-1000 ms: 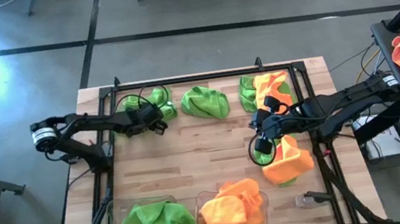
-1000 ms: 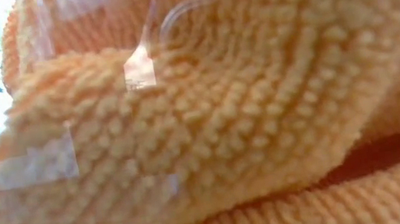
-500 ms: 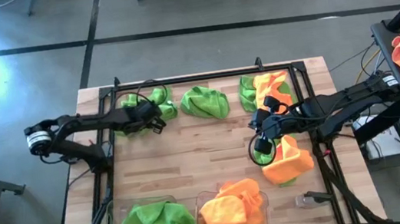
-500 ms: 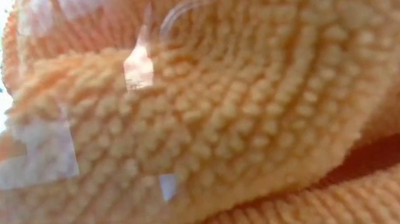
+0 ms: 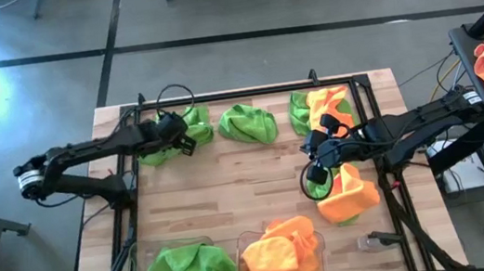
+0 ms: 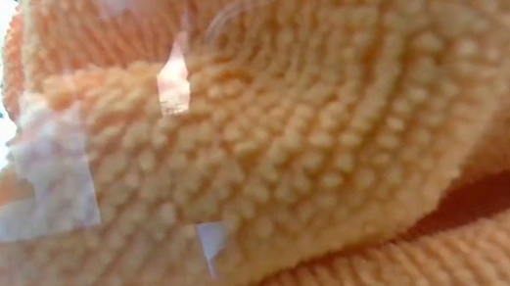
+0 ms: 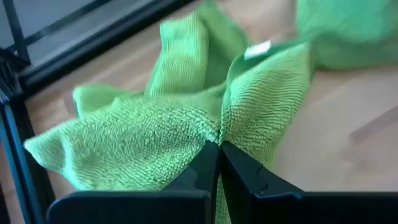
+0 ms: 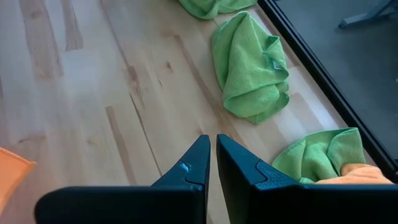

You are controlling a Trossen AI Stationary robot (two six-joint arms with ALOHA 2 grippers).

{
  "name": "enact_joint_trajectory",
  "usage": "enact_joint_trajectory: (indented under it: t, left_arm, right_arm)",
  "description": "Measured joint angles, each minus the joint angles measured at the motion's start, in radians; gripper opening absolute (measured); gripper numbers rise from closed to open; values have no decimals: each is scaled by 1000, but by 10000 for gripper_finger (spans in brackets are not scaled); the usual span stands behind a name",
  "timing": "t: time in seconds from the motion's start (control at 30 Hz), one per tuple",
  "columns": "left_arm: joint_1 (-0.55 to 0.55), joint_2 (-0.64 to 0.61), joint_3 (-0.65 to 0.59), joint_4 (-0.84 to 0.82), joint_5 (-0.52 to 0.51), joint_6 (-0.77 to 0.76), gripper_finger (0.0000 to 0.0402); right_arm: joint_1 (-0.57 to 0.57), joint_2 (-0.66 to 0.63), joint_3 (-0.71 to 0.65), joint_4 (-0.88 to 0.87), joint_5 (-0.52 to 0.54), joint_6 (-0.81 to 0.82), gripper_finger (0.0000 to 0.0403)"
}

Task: Sort microfiber towel by color & place in baskets
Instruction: Put the green towel into the left transparent bin

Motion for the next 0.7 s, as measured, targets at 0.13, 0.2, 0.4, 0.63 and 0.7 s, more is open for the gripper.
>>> enact_joint_trajectory:
  t: [0.13,0.2,0.4,0.63,0.7]
  left_arm:
    - [-19,-41,90,-80,0,6,0]
    - [-37,-56,146,-127,0,7,0]
    - [-146,-86,338,-288,-1,15,0]
    - [-355,-93,562,-494,-8,-30,0]
    - [-422,-93,613,-543,-9,-65,0]
  right_arm:
    - [0,0,0,0,0,0,22]
    - [0,0,0,0,0,0,22]
    - [0,0,0,0,0,0,22]
    - [0,0,0,0,0,0,22]
    - [0,0,-4,0,1,0,22]
